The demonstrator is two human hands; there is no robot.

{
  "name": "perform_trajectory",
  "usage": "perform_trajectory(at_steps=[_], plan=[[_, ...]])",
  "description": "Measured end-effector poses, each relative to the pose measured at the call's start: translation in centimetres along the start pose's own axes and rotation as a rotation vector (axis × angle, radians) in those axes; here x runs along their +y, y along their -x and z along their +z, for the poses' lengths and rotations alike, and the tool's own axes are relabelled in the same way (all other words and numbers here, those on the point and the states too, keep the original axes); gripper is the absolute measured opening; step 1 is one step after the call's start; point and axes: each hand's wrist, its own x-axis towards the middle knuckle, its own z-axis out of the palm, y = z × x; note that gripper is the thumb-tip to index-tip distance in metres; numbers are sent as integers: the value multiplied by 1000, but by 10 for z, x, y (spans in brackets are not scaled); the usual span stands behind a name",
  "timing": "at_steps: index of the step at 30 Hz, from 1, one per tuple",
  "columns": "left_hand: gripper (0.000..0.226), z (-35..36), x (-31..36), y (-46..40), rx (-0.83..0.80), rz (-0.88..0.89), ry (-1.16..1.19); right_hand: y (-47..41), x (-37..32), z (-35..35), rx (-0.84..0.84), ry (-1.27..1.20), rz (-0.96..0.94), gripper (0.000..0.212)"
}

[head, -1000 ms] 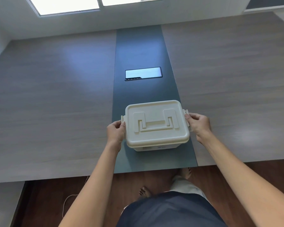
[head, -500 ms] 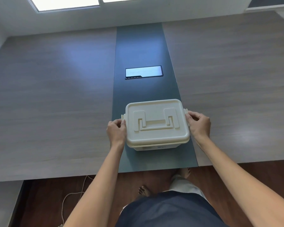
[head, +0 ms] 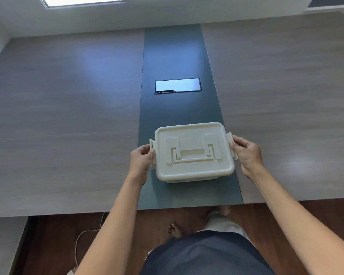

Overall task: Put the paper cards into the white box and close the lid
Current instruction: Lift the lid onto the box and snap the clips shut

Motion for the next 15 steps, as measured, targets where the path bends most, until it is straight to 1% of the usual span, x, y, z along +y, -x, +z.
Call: perform_trajectory(at_steps=[3, 6, 8, 11, 15], plan=[[13, 6, -3, -3, 98, 87, -156, 4, 4, 7, 65, 174, -100, 37], [19, 15, -9, -2, 195, 200, -340, 10, 10, 13, 110, 269, -161, 44], [26, 19, -11, 1, 198, 245, -377, 12, 13, 16, 109, 311, -193, 49], [35, 20, -11, 1, 200, 247, -399, 11, 15, 23, 141, 361, -238, 46], [35, 20, -7, -5, 210, 242, -396, 0, 12, 31, 134, 354, -234, 45]])
